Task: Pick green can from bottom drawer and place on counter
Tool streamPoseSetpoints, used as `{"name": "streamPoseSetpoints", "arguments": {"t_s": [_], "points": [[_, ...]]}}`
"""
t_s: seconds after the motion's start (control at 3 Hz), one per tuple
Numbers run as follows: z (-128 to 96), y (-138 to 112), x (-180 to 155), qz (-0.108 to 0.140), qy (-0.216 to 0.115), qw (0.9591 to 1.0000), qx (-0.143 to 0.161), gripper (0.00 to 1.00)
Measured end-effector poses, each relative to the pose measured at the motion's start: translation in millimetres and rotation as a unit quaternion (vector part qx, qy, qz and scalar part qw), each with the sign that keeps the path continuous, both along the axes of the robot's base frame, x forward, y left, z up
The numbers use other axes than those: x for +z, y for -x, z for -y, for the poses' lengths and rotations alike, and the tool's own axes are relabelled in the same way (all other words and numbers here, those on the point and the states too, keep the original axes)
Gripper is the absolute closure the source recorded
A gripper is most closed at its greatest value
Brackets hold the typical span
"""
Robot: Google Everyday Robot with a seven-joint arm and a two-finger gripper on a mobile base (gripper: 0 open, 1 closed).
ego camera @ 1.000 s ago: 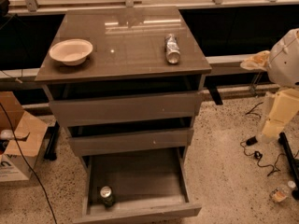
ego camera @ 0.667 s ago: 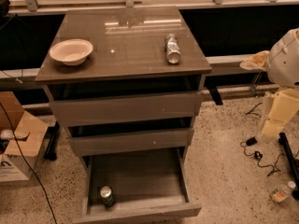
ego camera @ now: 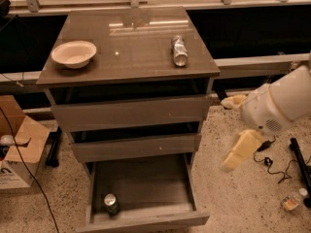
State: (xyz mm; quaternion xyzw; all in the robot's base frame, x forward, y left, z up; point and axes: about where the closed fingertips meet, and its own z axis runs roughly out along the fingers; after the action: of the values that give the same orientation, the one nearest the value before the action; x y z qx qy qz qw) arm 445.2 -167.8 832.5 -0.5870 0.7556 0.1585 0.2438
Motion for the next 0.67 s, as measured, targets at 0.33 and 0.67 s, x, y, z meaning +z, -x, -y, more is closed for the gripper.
{"name": "streamPoseSetpoints", "arguments": {"t_s": [0.33, 0.67], "points": [[-30, -9, -53, -0.001, -0.091, 0.9957, -0.017, 0.00], [-59, -25, -97, 0.002, -0.170, 0.9849, -0.031, 0.00]]}}
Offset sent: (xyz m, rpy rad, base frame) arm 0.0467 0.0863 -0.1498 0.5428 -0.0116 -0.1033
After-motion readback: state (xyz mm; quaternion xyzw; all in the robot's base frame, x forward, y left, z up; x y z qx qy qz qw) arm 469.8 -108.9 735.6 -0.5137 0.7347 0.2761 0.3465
